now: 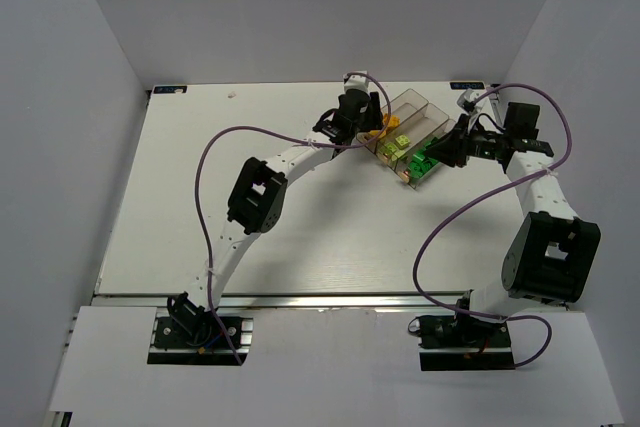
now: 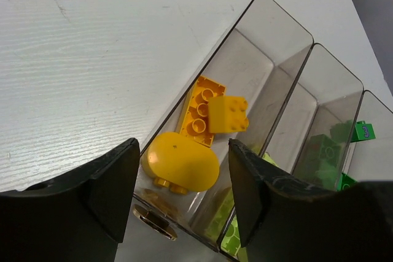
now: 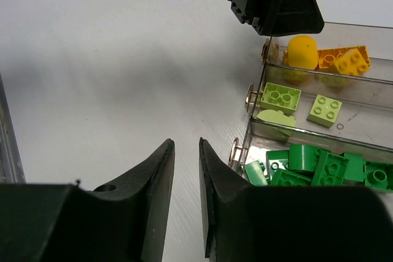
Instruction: Sort the legos into containers by color
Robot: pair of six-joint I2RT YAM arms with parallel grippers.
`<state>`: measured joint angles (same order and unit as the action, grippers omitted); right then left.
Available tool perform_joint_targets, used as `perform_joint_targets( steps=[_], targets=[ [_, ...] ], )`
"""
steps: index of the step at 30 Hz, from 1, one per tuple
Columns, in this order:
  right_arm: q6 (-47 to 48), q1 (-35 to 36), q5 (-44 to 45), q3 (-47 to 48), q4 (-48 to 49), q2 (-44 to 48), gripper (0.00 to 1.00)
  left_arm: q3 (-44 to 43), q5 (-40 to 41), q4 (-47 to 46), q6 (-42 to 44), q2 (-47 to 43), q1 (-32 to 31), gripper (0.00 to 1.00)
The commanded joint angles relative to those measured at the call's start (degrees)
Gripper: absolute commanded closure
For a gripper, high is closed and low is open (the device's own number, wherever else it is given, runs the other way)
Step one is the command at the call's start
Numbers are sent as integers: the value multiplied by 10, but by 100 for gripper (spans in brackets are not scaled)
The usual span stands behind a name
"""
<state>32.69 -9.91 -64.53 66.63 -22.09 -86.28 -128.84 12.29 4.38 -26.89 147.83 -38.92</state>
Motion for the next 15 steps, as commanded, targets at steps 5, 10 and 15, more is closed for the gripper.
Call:
perform_joint_targets(
  steps=[5, 10, 15],
  targets=[
    [-10, -5, -14, 3, 21, 10, 69, 6, 12, -7, 10, -39, -3, 30],
    [-9, -5, -5, 17, 16, 9, 56, 59, 33, -5, 37, -113, -2, 16],
    [-1, -5, 3, 41, -1, 1, 11, 217, 56, -20, 68, -248, -2, 2]
  ],
)
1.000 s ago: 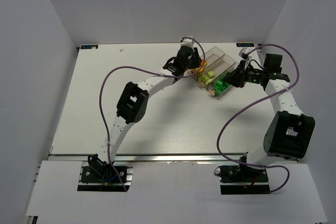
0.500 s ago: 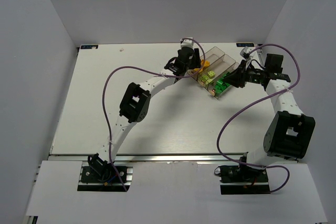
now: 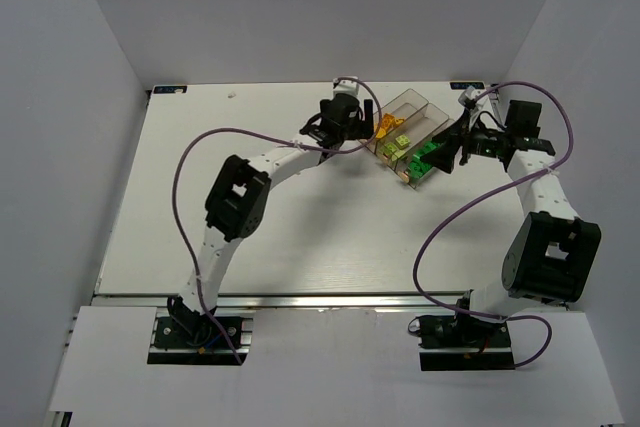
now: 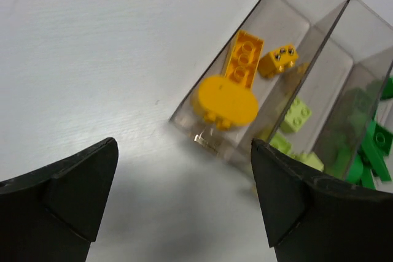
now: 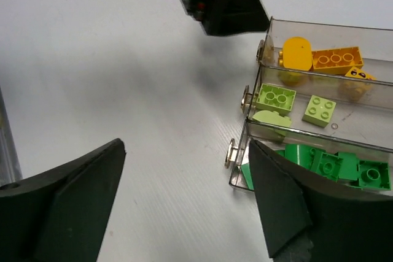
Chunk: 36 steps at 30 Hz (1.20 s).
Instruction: Sort the legos into containers by color
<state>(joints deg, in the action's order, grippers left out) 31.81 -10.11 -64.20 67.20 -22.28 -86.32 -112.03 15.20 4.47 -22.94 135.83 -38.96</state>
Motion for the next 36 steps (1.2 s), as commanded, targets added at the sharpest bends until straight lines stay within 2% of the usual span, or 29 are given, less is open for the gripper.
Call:
perform_joint_targets(
  steps=[1, 5, 7, 11, 12, 18, 25, 33, 36],
  targets=[
    [4, -3, 9, 42, 0, 1, 11, 115, 32, -31, 32, -182, -2, 2],
    [-12, -3, 44, 56, 7, -2, 10, 261, 20, -40, 30, -309, -1, 2],
    [-5, -3, 72, 84, -13, -5, 11, 299, 5, -29, 23, -364, -1, 2],
    [-54, -3, 140, 109, 9, -5, 11, 377, 5, 22, -7, -449, -1, 2],
    [-68, -3, 161, 115, 14, -3, 11, 419, 10, 24, -24, -470, -1, 2],
    [-61, -3, 161, 99, 13, 32, 11, 564, 47, -7, -47, -629, -1, 2],
    [-155, -3, 254, 72, 59, 53, 11, 601, 72, 19, -51, -711, -1, 2],
    [-204, -3, 332, 27, 84, 97, 10, 627, 62, 19, -63, -750, -1, 2],
    [-202, -3, 341, 27, 66, 98, 11, 626, 56, 24, -66, -752, -1, 2]
  ],
)
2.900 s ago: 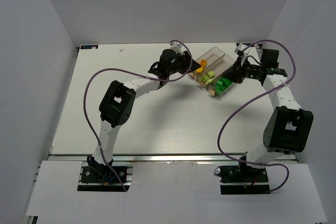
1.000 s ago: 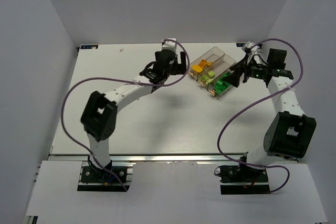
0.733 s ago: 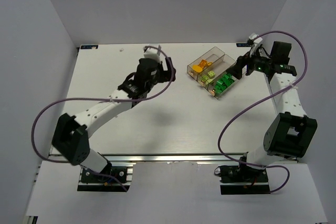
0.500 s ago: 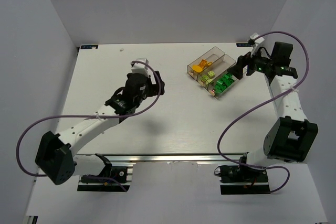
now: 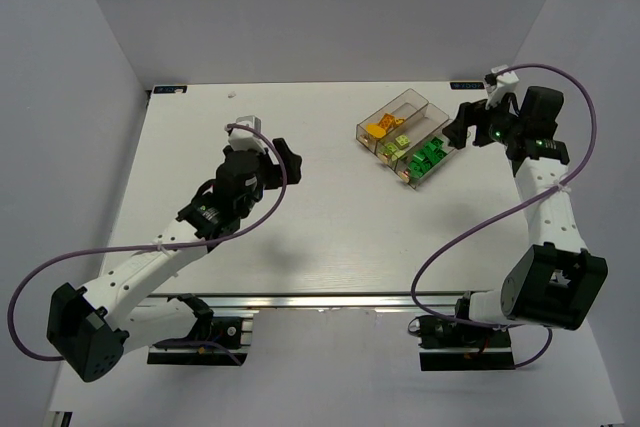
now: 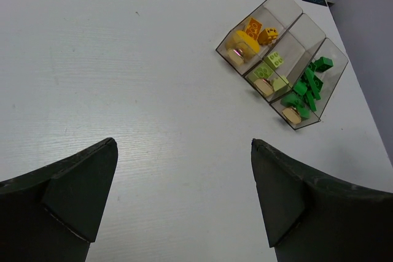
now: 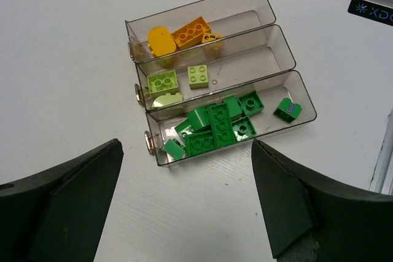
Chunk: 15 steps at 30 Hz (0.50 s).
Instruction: Sort the legos into containers by color
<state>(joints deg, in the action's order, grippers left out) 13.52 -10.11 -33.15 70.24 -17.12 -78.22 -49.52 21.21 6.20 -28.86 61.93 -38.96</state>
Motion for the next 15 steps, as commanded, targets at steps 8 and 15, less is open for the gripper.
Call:
perform_joint_targets(
  steps=[8, 15],
  targets=[
    [-14, -3, -3, -31, 13, 32, 10, 5, 0, 19, -9, -27, -1, 2],
    [-12, -3, -4, -42, 16, 34, 11, 12, 4, 21, -8, -40, -1, 2]
  ],
)
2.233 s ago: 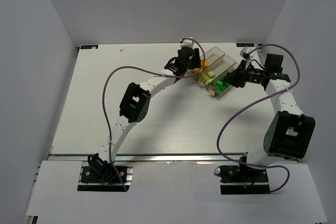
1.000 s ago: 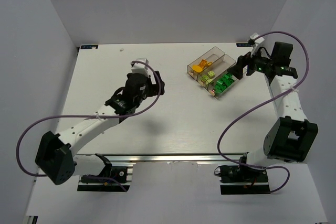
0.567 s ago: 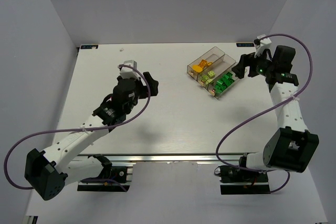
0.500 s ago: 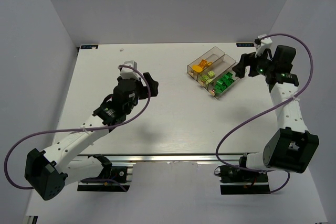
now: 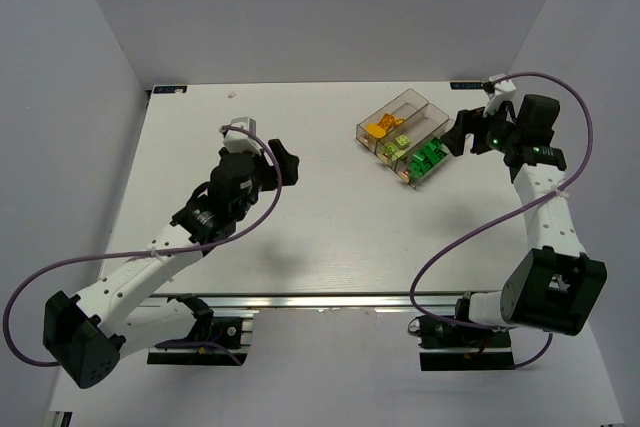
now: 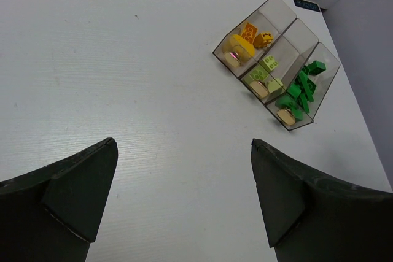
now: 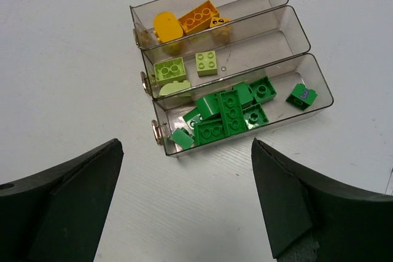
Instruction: Sort the legos into containers by color
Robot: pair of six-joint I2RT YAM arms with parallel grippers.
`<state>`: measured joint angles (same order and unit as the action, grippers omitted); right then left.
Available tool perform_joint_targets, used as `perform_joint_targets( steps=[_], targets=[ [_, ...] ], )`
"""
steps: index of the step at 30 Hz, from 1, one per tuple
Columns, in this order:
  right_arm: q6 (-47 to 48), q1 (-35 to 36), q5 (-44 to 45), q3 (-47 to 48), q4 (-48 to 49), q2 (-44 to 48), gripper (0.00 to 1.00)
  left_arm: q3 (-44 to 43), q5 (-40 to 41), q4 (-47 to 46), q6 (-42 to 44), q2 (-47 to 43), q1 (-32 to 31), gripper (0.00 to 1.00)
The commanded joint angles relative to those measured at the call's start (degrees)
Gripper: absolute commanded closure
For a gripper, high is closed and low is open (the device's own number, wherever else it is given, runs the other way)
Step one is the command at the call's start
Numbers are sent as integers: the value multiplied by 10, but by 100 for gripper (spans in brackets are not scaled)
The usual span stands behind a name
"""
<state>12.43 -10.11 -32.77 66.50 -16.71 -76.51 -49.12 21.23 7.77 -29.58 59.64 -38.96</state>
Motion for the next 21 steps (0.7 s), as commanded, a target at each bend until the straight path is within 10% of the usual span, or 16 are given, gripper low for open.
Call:
perform_joint_targets(
  steps=[1, 21],
  targets=[
    [0, -3, -8, -6, 12, 18, 11, 10, 4, 5, -2, -17, -1, 2],
    [10, -3, -9, -17, 12, 15, 10, 14, 13, 5, 8, -20, -1, 2]
  ],
)
